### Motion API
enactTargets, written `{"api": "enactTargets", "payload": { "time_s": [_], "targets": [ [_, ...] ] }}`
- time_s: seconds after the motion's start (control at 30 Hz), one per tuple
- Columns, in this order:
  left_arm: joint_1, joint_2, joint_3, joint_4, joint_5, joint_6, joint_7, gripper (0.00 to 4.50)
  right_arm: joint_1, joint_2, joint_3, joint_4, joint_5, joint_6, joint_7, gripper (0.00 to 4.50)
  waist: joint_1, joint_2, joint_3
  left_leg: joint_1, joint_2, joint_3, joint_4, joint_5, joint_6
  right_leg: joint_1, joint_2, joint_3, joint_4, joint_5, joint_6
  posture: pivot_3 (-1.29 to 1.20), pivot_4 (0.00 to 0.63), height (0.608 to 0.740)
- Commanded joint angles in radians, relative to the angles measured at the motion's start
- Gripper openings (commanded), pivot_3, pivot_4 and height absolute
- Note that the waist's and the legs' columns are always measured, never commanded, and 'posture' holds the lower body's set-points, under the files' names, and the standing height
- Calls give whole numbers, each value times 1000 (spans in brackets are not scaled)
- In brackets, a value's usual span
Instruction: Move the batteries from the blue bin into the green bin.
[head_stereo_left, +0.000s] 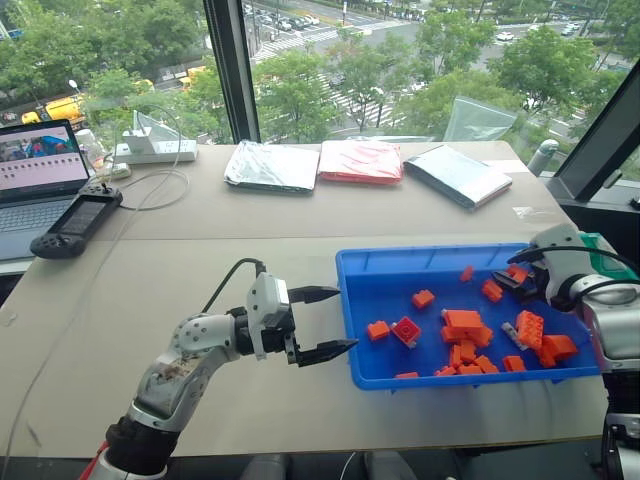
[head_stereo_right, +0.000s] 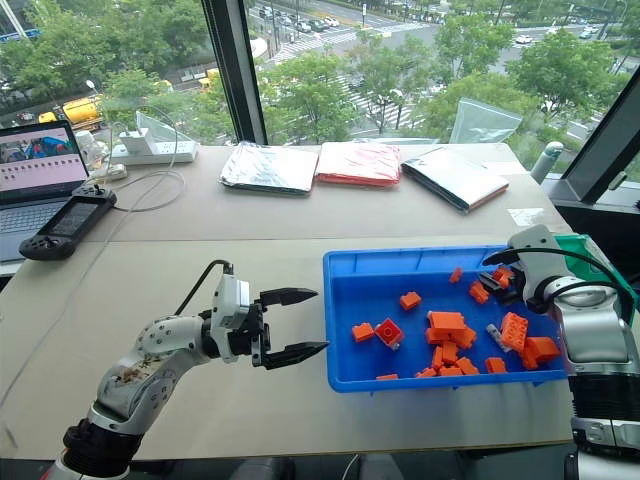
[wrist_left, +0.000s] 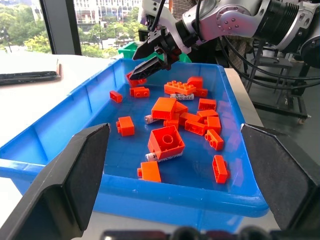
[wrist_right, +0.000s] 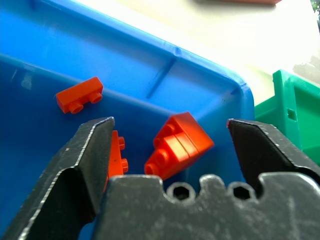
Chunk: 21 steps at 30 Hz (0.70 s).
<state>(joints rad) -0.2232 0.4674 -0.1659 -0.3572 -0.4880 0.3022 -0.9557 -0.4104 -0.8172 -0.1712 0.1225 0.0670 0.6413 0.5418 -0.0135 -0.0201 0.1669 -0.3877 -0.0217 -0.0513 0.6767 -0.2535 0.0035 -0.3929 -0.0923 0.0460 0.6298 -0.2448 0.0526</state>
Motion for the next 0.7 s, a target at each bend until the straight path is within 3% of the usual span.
{"api": "enactTargets", "payload": {
  "time_s": [0.03, 0.3, 0.43, 0.7],
  "targets": [
    [12, 6, 7, -31, 2, -14, 1, 4500, 17, -69, -65, -125, 34, 46, 45, 4471, 0, 1, 0, 0, 0, 0, 0, 0, 0, 0, 0, 0, 0, 0, 0, 0, 150, 740],
    [19, 7, 8, -24, 3, -19, 0, 4500, 319, -308, -184, -414, 168, 113, 372, 4471, 11, 3, 1, -1, 1, 0, 0, 0, 1, 0, -1, -1, -1, 0, 0, 0, 150, 740],
    [19, 4, 4, -17, 8, -25, -4, 4500, 379, -346, -186, -443, 171, 106, 407, 4471, -1, 3, 1, 1, 1, 0, 1, 0, 1, 2, 0, 0, -1, 0, 0, 0, 150, 740],
    [26, -2, 1, -25, 11, -23, -1, 4500, 406, -376, -69, -439, 106, 90, 401, 4471, 1, 3, 1, 1, 1, 1, 1, 0, 1, 2, 0, 0, -1, 0, 1, 0, 150, 740]
  ]
}}
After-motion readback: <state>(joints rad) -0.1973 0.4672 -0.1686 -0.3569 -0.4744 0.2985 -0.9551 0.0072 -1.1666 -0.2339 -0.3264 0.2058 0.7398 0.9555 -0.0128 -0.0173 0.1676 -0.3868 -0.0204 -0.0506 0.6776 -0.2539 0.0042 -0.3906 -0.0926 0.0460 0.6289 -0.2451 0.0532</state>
